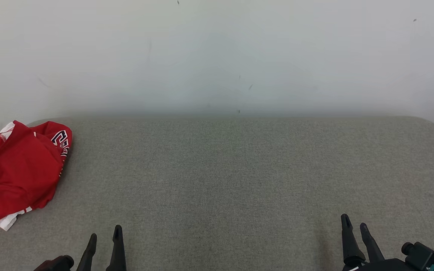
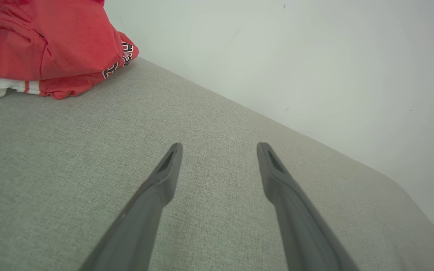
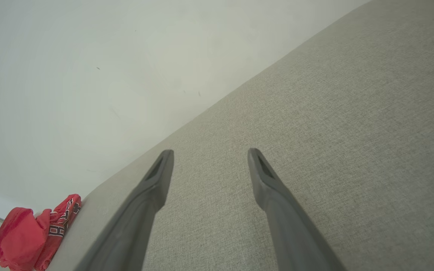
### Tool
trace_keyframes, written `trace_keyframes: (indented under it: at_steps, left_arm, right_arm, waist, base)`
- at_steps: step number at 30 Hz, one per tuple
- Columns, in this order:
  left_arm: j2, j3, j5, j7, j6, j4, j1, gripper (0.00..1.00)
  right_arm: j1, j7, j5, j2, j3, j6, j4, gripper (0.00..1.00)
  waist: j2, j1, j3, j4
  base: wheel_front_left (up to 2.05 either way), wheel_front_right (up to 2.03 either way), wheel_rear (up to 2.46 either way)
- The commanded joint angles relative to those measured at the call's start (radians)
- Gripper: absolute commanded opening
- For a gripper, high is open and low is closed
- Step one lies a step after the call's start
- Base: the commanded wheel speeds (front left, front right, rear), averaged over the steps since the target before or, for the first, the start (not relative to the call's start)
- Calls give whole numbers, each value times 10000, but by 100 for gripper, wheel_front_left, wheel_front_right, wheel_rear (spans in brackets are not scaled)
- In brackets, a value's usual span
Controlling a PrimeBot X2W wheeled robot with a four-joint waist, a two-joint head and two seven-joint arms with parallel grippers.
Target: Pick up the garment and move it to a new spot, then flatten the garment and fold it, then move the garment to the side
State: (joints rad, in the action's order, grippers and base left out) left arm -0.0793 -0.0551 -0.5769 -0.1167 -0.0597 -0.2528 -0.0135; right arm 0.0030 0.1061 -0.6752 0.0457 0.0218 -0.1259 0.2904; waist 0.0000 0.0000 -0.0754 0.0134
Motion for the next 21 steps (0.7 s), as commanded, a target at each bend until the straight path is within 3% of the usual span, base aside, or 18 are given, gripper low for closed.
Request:
trace_keyframes:
  at_steps: [1, 21]
  left_arm:
    - [-105, -24, 334, -105, 55, 93, 81, 100]
    - [-207, -279, 2187, -656, 93, -56, 279, 100]
  right_arm:
    - [23, 80, 254, 38, 24, -56, -93, 100]
    - [350, 303, 1960, 50, -150, -57, -14, 100]
  waist:
    - [0, 0, -21, 0]
    - [0, 0, -262, 26]
  base:
    - [0, 0, 0]
    - [0, 0, 0]
